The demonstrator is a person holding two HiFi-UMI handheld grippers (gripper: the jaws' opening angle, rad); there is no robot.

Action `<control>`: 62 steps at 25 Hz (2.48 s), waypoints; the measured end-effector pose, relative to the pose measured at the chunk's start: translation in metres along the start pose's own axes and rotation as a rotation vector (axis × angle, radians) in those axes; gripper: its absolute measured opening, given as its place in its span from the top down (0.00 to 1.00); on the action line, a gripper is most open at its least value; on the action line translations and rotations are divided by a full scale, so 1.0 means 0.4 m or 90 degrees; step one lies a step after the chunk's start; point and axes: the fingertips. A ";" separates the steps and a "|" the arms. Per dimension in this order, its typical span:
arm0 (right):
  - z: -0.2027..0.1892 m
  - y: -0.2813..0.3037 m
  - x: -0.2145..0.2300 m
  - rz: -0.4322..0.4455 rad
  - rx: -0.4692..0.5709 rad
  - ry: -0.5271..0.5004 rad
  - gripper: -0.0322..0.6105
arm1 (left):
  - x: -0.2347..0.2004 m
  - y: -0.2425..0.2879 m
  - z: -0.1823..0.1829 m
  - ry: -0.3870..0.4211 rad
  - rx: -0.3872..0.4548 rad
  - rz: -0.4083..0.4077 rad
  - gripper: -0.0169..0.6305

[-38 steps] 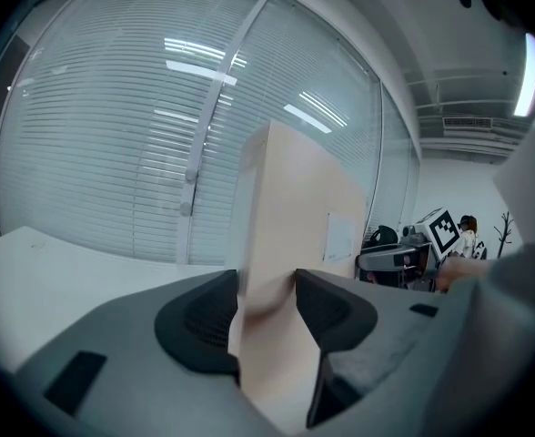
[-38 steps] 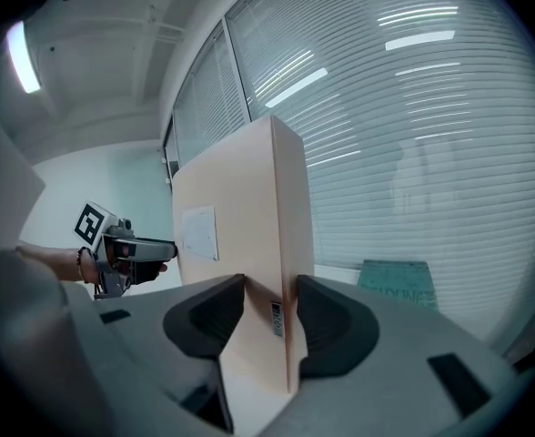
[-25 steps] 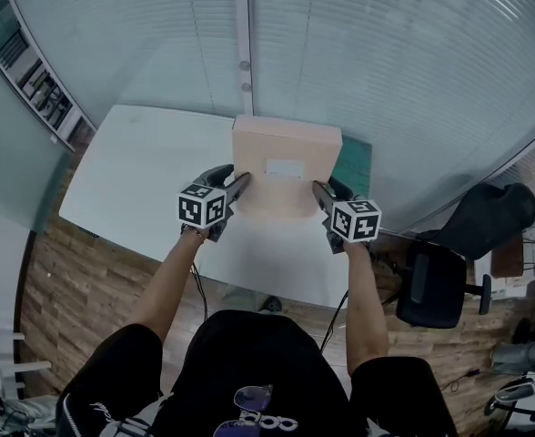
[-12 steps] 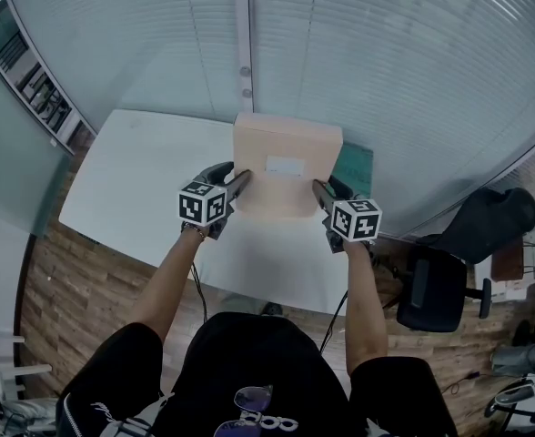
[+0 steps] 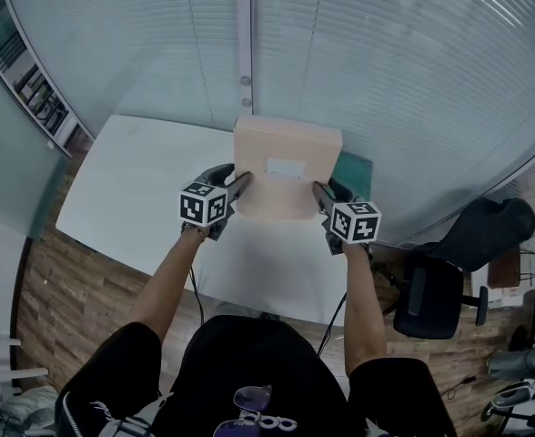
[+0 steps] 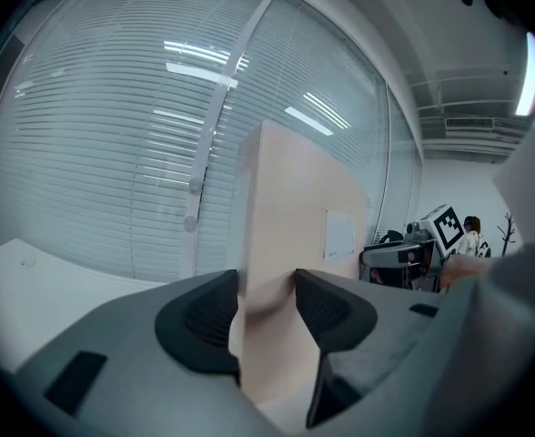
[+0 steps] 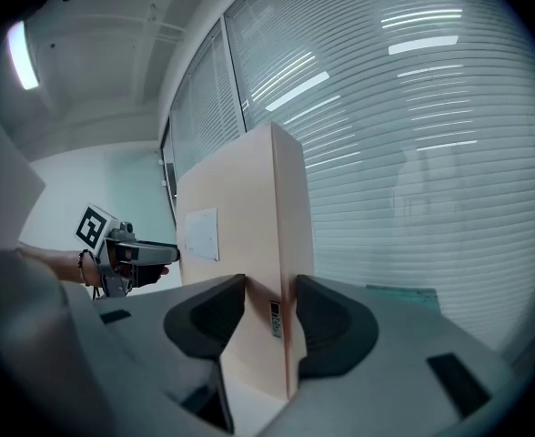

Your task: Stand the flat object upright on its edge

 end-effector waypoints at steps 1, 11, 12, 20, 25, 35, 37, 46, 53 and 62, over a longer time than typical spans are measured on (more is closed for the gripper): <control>0.005 0.005 0.003 -0.001 0.001 0.000 0.65 | -0.004 0.005 0.005 0.001 0.000 0.000 0.64; 0.039 0.060 0.040 -0.011 -0.001 0.001 0.65 | -0.051 0.067 0.032 0.002 -0.008 -0.005 0.64; 0.042 0.066 0.044 -0.012 -0.001 0.002 0.65 | -0.056 0.074 0.034 0.003 -0.009 -0.005 0.64; 0.065 0.111 0.074 -0.021 0.002 0.012 0.65 | -0.095 0.125 0.059 0.005 -0.015 -0.010 0.64; 0.077 0.129 0.096 -0.026 0.001 0.015 0.66 | -0.106 0.153 0.072 0.005 -0.017 -0.015 0.64; 0.109 0.182 0.149 -0.035 0.005 0.025 0.66 | -0.143 0.227 0.112 0.012 -0.023 -0.022 0.64; 0.111 0.198 0.158 -0.037 0.005 0.028 0.66 | -0.155 0.241 0.116 0.012 -0.024 -0.022 0.64; 0.143 0.241 0.202 -0.042 0.012 0.032 0.66 | -0.185 0.298 0.145 0.017 -0.026 -0.025 0.64; 0.152 0.261 0.229 -0.050 0.015 0.042 0.66 | -0.199 0.339 0.151 0.015 -0.031 -0.028 0.64; 0.153 0.278 0.264 -0.063 0.015 0.042 0.66 | -0.206 0.385 0.157 0.015 -0.032 -0.031 0.64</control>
Point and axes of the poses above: the fingertips, and each gripper's own axes: y forward along the fingers, x to its right, z out of its top, and after that the axes turned 3 degrees about -x, right-handed
